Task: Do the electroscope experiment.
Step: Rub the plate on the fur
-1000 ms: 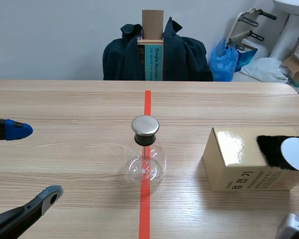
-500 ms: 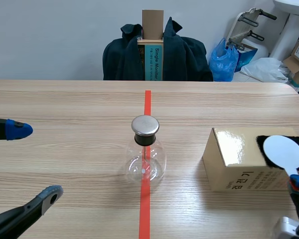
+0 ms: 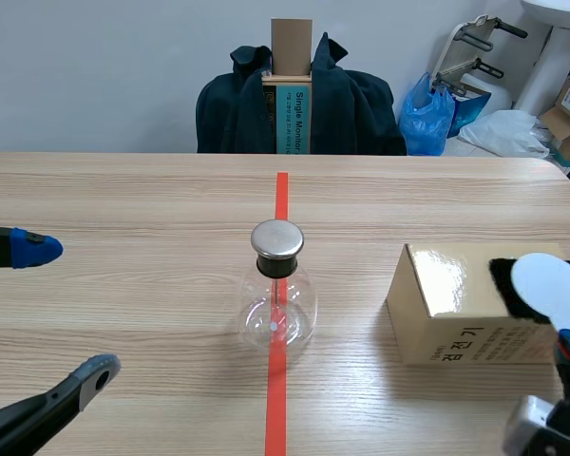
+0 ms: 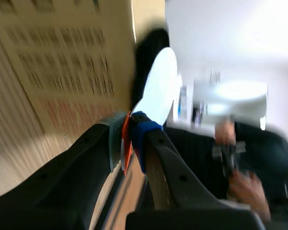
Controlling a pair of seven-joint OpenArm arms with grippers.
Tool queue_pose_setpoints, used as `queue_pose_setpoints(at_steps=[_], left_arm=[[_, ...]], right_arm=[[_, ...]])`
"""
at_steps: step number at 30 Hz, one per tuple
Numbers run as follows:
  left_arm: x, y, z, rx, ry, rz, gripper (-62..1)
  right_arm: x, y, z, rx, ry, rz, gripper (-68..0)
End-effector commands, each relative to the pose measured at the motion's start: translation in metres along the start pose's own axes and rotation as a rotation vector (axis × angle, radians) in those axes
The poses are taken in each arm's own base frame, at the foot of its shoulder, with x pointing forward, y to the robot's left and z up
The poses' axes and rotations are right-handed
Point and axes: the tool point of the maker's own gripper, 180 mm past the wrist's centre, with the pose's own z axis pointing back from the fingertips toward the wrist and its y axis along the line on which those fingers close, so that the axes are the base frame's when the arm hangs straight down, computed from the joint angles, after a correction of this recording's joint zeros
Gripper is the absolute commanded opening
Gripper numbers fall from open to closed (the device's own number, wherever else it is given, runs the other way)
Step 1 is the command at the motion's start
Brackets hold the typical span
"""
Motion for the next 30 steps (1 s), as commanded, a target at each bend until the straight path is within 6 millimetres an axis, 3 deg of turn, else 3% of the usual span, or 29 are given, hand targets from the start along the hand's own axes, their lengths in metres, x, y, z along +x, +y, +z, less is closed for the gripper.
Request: queue_pose_setpoints(at_steps=[1,6,11,18,26,30], left_arm=[[0.006,-0.001,-0.001,0.000,-0.031,0.009,1.4],[0.006,-0.001,-0.001,0.000,-0.031,0.009,1.4],[0.006,-0.001,-0.001,0.000,-0.031,0.009,1.4],[0.006,-0.001,-0.001,0.000,-0.031,0.009,1.4],[0.006,-0.001,-0.001,0.000,-0.031,0.009,1.4],[0.006,-0.001,-0.001,0.000,-0.030,0.009,1.4]], right_arm=[[-0.013,-0.004,0.000,0.003,0.023,0.016,-66.9],[0.027,-0.004,0.001,0.005,-0.182,0.010,-66.9],[-0.008,-0.007,-0.002,-0.002,0.001,0.013,-66.9],[0.025,-0.009,-0.002,-0.011,-0.168,0.010,-66.9],[0.027,-0.020,-0.004,-0.040,-0.170,0.009,-66.9],[0.021,-0.039,-0.008,-0.093,-0.144,0.007,-66.9]])
